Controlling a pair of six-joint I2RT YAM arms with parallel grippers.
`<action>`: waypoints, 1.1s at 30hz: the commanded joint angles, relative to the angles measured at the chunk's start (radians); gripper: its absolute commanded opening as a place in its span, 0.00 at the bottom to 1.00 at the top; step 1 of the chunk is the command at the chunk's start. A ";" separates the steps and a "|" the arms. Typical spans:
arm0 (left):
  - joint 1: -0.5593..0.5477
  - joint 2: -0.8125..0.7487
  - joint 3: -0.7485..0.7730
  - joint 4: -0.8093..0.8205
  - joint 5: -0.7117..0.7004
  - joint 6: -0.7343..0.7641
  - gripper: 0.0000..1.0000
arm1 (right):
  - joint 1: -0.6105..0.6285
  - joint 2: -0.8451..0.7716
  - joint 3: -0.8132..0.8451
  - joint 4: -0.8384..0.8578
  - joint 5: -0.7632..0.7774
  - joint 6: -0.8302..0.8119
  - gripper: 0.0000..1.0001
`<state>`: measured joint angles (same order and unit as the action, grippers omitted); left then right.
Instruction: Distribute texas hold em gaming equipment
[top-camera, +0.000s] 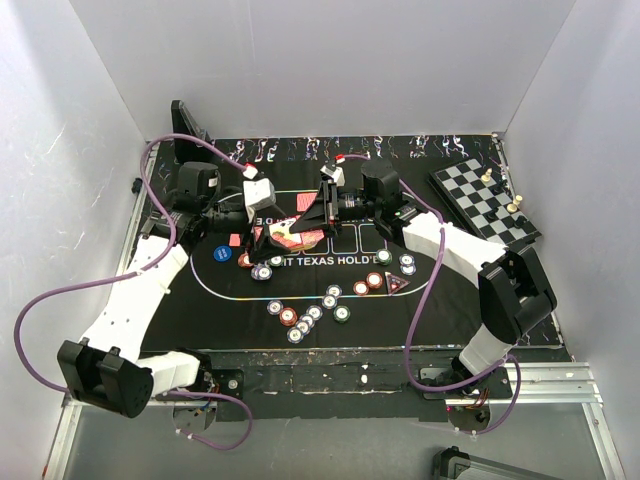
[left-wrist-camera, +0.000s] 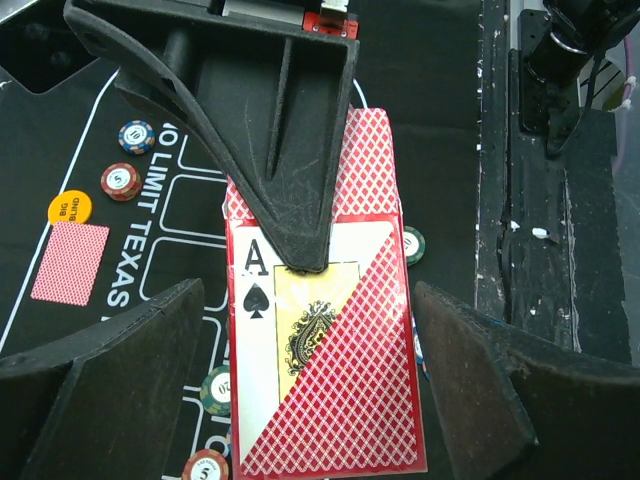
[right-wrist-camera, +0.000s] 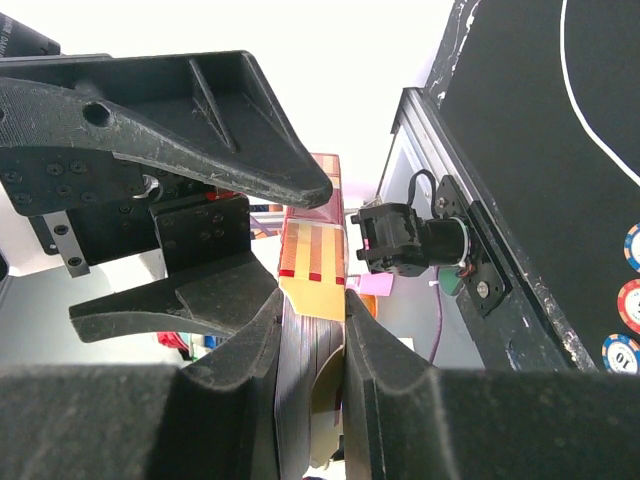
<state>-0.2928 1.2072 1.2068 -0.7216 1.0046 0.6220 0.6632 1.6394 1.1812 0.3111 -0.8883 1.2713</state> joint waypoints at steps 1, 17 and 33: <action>-0.012 0.006 0.036 -0.045 0.006 0.045 0.85 | 0.006 -0.003 0.018 0.040 -0.011 -0.020 0.01; -0.066 0.040 0.042 -0.104 -0.086 0.140 0.76 | 0.009 0.004 0.037 0.011 0.011 -0.047 0.01; -0.074 0.025 0.027 -0.072 -0.106 0.078 0.17 | -0.002 -0.003 0.043 -0.064 -0.003 -0.099 0.56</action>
<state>-0.3588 1.2606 1.2201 -0.8112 0.9009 0.7258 0.6678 1.6447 1.1820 0.2684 -0.8631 1.2148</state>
